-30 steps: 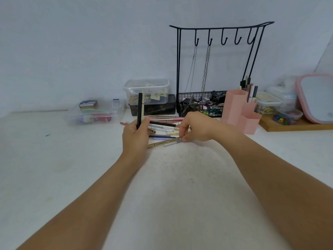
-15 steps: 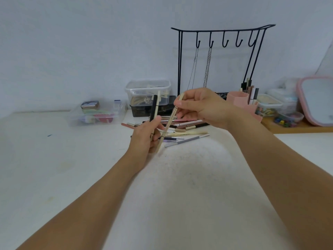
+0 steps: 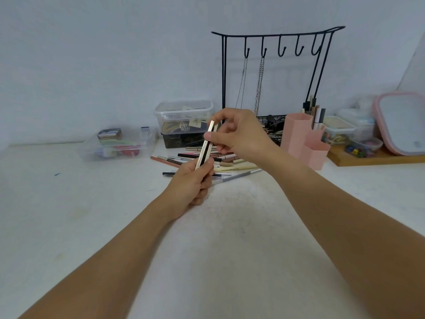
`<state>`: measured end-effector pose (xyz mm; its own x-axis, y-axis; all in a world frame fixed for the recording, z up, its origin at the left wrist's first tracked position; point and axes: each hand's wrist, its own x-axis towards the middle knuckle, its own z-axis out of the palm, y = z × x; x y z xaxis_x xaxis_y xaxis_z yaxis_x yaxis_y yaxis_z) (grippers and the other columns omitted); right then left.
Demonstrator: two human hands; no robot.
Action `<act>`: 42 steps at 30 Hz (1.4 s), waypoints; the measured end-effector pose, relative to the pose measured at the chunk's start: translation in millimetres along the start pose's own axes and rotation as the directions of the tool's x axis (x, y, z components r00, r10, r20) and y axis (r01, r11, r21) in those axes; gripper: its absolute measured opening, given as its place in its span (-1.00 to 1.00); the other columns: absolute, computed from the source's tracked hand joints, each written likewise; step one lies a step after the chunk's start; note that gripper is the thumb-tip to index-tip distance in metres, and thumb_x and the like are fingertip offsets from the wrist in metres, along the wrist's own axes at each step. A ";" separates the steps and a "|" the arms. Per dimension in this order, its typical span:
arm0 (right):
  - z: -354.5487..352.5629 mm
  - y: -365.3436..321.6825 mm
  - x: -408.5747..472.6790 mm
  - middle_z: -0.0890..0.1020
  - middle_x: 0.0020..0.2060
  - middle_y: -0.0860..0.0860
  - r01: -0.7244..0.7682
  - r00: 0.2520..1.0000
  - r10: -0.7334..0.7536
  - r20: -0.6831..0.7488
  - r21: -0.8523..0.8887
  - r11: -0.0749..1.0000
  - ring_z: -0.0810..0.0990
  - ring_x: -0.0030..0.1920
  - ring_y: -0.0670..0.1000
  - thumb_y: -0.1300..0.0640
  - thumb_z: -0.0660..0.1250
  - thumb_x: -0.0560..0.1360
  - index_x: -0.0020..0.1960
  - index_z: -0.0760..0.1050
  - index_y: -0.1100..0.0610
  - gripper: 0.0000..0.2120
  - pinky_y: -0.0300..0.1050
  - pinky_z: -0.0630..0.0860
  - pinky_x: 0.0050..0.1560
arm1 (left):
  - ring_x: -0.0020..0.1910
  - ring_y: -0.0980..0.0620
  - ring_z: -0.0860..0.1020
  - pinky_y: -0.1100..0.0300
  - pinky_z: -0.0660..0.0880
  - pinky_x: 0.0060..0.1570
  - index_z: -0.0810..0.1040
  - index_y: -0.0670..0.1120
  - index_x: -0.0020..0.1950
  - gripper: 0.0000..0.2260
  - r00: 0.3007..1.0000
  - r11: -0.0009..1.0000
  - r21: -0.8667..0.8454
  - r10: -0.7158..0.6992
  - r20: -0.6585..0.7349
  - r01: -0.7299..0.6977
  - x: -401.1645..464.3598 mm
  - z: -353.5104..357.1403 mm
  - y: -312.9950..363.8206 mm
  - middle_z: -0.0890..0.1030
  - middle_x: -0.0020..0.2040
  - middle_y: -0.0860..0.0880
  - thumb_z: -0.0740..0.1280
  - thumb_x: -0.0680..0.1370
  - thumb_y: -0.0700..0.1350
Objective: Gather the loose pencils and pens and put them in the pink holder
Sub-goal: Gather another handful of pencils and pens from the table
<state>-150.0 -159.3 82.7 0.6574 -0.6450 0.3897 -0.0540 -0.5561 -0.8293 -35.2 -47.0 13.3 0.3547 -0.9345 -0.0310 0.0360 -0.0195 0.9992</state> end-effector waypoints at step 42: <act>11.5 13.3 -5.0 0.64 -0.25 0.15 -0.259 0.946 0.192 0.261 0.255 0.931 0.60 -0.34 -0.05 0.28 0.39 0.56 0.05 0.57 0.37 -0.85 -0.27 0.57 -0.30 | -0.59 0.12 0.25 0.36 0.07 -0.64 0.43 -0.03 -0.06 -0.70 0.999 0.989 -0.144 0.035 0.027 -0.030 -0.3 -0.3 -1.3 0.37 -0.41 -0.02 0.41 0.44 0.15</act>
<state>-145.3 -157.4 65.2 0.8079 -0.5799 0.1050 -0.0288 -0.2168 -0.9758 -35.1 -46.6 12.0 0.3300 -0.9440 0.0043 0.1595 0.0603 0.9854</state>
